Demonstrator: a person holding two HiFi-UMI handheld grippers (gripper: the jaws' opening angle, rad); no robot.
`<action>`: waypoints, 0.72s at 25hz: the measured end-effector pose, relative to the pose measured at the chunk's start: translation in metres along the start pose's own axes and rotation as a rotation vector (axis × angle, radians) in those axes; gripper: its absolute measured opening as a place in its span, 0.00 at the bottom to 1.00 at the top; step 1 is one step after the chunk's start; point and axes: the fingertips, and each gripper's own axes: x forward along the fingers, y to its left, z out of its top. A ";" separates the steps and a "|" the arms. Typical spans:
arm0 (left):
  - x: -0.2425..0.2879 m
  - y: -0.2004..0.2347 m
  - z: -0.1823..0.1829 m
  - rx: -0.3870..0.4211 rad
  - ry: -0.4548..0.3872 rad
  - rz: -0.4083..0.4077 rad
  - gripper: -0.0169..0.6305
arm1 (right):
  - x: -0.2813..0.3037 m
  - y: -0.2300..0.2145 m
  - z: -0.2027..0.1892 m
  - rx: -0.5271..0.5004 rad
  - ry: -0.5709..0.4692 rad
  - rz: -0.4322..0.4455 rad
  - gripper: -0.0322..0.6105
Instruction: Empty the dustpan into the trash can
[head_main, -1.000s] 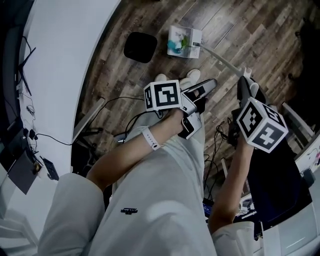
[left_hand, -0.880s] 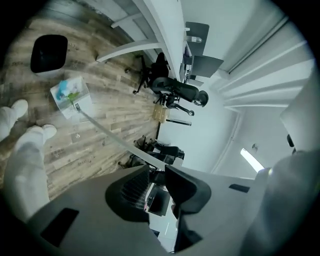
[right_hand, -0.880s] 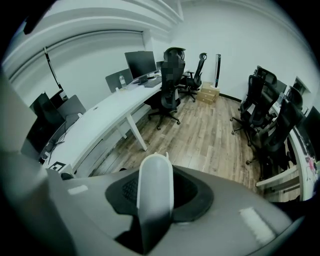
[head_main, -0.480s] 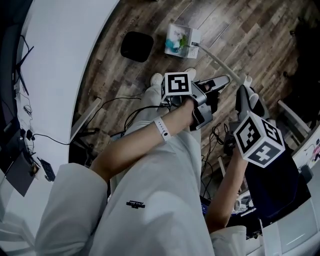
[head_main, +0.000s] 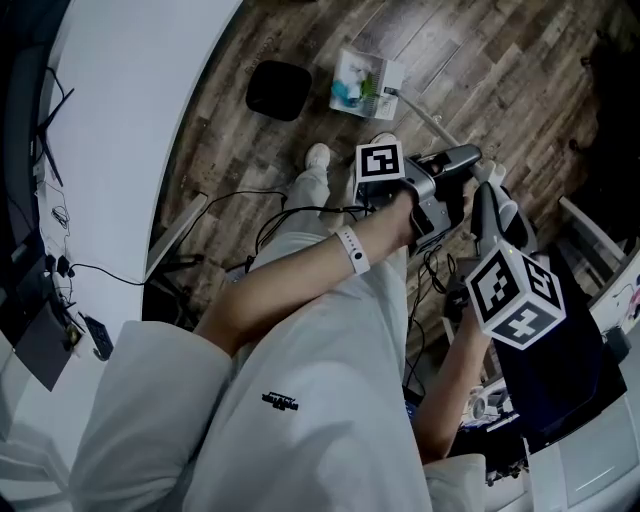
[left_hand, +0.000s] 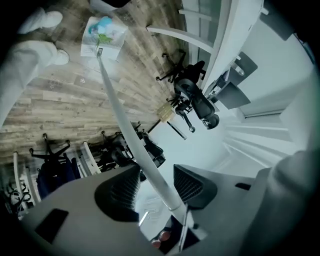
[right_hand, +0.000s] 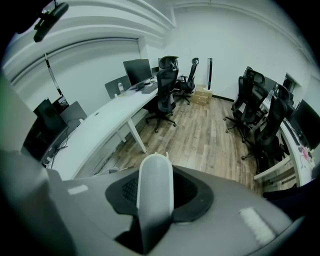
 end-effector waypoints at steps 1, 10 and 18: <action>0.000 0.001 -0.002 -0.004 -0.001 0.007 0.33 | -0.002 0.000 -0.001 0.002 -0.002 0.001 0.23; -0.003 0.009 -0.032 -0.074 0.010 0.006 0.24 | -0.032 -0.008 -0.009 0.005 -0.030 0.010 0.23; -0.027 -0.007 -0.051 -0.072 0.018 -0.012 0.23 | -0.061 0.014 -0.011 -0.018 -0.072 0.022 0.23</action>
